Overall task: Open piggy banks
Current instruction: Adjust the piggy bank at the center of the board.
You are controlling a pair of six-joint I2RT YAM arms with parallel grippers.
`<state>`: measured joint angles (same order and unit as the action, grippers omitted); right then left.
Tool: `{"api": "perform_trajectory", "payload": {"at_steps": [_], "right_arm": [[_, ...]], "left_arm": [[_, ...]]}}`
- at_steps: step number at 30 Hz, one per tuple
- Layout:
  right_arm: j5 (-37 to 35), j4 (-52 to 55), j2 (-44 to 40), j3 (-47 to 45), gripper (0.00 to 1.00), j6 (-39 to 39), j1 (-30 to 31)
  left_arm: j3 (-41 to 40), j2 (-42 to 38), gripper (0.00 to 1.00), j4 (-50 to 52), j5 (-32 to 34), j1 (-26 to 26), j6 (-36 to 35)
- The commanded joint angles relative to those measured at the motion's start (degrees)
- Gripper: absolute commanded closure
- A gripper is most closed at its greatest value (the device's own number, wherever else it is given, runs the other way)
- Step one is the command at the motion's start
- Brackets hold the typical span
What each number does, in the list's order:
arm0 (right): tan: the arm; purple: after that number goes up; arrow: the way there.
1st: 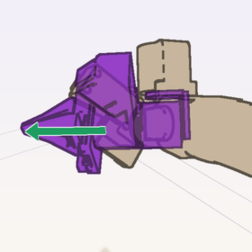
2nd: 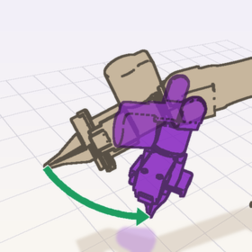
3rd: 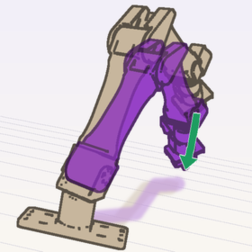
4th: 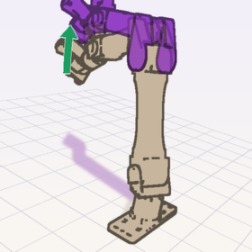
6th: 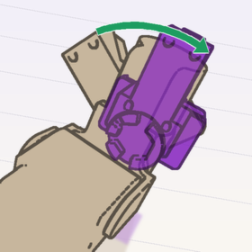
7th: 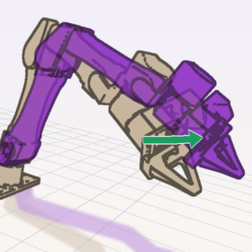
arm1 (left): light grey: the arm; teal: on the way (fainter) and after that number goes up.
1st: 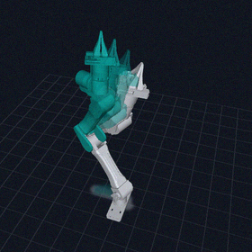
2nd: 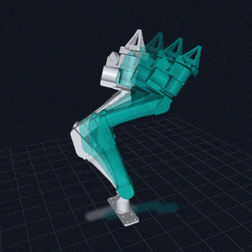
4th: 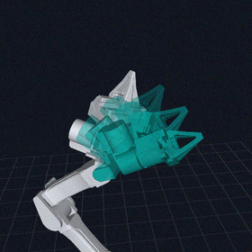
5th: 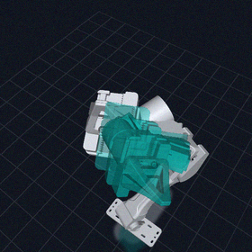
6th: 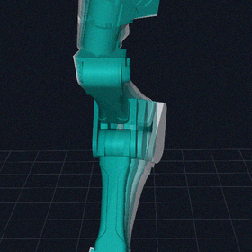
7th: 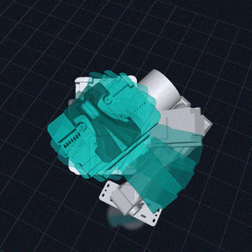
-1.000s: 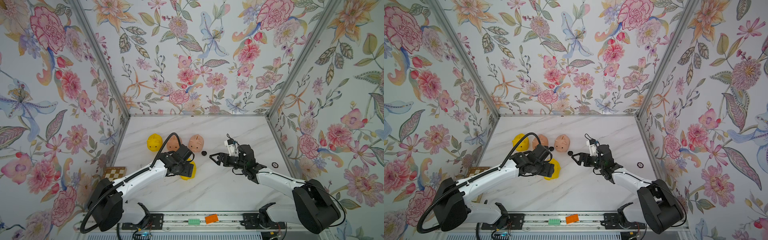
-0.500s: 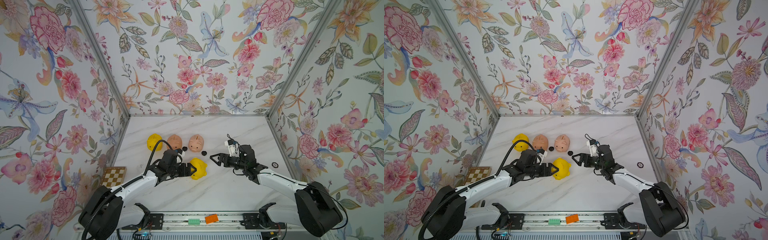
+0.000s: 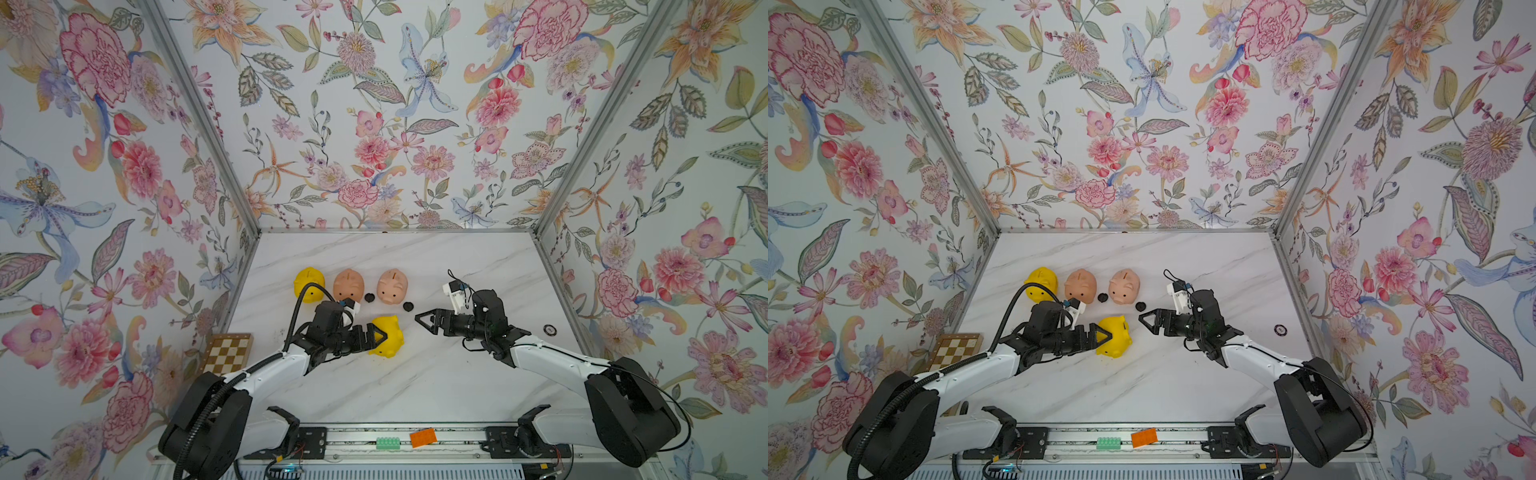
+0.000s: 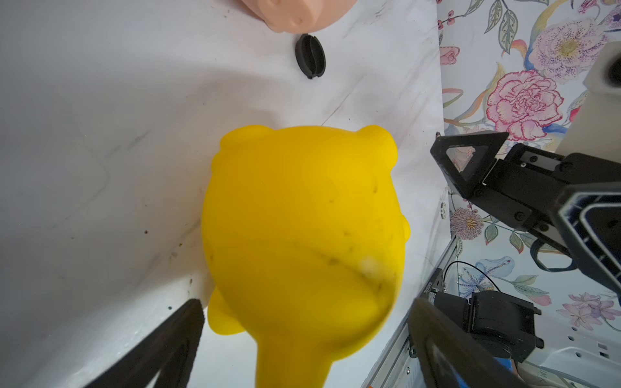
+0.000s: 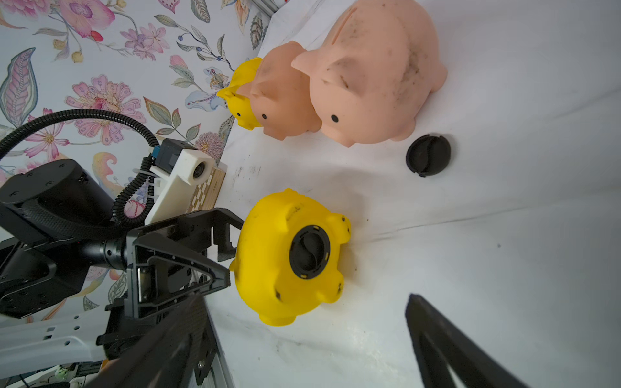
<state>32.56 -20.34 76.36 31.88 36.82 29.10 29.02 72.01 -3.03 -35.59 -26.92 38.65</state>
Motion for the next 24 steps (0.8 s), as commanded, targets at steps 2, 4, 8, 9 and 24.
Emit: {"api": "perform_trajectory", "payload": {"at_steps": [2,4,8,9,24], "right_arm": [[0.6,-0.2,1.6,2.0,0.05,-1.1,0.9],[0.6,-1.0,2.2,2.0,0.05,-0.8,1.4],[-3.4,1.0,4.1,3.1,0.07,-1.0,3.8],[-5.1,2.8,5.0,4.0,0.08,-1.8,4.7],[-20.3,15.7,18.9,17.2,0.28,-8.6,13.0]], "left_arm": [[0.0,-0.2,0.01,2.0,0.3,1.2,-2.2],[0.1,-0.3,0.01,2.1,0.4,1.3,-2.3],[1.2,0.1,0.01,3.0,1.0,1.6,-3.2],[1.3,0.3,0.01,3.0,1.0,1.7,-3.2],[2.0,0.5,0.01,0.7,0.8,3.5,-3.5]]}}
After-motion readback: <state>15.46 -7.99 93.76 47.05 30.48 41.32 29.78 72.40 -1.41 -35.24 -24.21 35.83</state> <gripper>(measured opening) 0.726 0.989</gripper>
